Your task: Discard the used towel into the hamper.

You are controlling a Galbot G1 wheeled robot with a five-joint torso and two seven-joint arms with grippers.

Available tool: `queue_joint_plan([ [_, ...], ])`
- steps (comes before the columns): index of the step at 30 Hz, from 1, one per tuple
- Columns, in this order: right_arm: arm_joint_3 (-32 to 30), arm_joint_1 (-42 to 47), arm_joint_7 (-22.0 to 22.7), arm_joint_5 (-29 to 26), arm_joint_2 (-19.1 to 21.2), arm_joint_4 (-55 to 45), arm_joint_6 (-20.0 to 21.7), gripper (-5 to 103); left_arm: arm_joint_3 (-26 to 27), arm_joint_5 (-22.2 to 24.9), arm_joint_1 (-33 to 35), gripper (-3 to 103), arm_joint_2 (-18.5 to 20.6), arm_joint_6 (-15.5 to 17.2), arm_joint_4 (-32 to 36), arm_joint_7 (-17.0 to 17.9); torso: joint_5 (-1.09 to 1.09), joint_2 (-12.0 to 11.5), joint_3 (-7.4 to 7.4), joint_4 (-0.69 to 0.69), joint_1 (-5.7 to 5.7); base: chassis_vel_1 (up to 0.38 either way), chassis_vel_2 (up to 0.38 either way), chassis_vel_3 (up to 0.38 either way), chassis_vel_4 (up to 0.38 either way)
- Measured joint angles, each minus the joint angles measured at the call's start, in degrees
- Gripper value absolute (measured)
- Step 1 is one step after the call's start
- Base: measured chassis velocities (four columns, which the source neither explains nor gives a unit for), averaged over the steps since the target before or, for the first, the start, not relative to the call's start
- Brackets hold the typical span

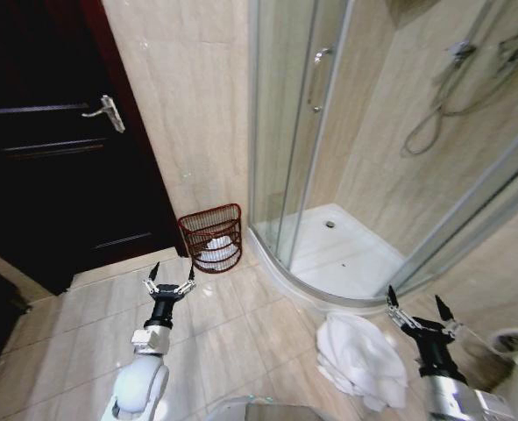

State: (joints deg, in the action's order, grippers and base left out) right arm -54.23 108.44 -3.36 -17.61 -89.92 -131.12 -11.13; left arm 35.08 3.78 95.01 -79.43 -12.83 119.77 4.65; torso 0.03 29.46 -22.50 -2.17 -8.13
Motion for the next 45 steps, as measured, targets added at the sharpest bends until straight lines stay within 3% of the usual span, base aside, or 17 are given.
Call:
queue_joint_plan([
  [33, -0.87, -1.07, 1.08, -1.78, 1.15, 2.02, -1.35, 100, -2.36, -1.31, -2.78, 100, -2.01, -0.4, -0.71, 0.36, -0.04, 0.0, -0.01, 0.01, -0.01, -0.075, -0.085, -0.063, -0.053],
  [43, -1.2, -1.75, 0.34, -3.07, 2.26, 2.05, -1.08, 100, -3.22, -0.55, -1.66, 100, -3.53, 5.87, 3.85, 0.97, -0.02, 0.91, -0.53, 0.02, -0.39, -0.006, -0.003, -0.006, -0.004],
  [45, -0.98, -1.76, 0.04, -3.8, 3.03, 0.41, 0.8, 100, -3.2, 0.16, -1.38, 100, -2.87, 7.86, 5.14, 1.07, -0.03, 1.66, -0.97, 0.02, -0.68, 0.0, 0.0, 0.0, 0.0],
])
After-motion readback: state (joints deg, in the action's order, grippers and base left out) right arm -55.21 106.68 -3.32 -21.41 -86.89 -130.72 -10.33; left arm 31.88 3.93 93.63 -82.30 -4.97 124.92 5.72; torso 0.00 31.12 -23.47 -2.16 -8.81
